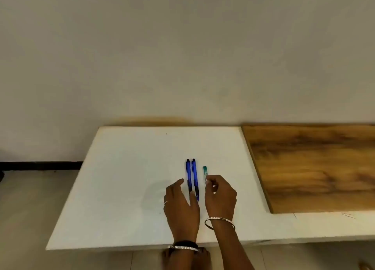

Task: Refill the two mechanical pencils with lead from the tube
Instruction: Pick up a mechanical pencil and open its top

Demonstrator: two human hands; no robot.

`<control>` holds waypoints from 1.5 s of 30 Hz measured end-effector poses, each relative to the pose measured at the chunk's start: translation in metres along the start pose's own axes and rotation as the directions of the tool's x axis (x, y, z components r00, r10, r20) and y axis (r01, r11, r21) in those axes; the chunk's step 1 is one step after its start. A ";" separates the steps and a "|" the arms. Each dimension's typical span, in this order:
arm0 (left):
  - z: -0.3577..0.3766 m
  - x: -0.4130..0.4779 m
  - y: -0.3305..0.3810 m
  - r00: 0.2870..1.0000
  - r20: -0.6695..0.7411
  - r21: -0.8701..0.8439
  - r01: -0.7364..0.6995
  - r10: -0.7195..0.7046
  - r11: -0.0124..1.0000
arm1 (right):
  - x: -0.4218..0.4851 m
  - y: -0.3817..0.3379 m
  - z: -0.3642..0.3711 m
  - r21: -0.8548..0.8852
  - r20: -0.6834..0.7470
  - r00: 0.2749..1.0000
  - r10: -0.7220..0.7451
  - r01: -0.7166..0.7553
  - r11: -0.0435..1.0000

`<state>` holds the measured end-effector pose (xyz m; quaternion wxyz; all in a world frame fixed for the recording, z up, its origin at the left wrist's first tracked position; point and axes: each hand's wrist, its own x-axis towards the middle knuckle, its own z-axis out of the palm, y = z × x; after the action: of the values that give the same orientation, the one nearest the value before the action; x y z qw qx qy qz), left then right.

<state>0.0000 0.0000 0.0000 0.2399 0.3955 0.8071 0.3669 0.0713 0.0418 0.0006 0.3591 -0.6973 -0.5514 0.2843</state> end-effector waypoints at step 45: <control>0.041 0.061 0.014 0.913 0.237 -0.027 -0.335 0.332 0.942 | 0.088 0.007 -0.014 0.713 0.155 0.979 0.130 -0.202 0.672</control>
<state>0.0000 0.0722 -0.0202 0.2660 0.5700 0.6959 0.3465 0.1069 0.1241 0.0028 0.5521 -0.5322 -0.3441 0.5417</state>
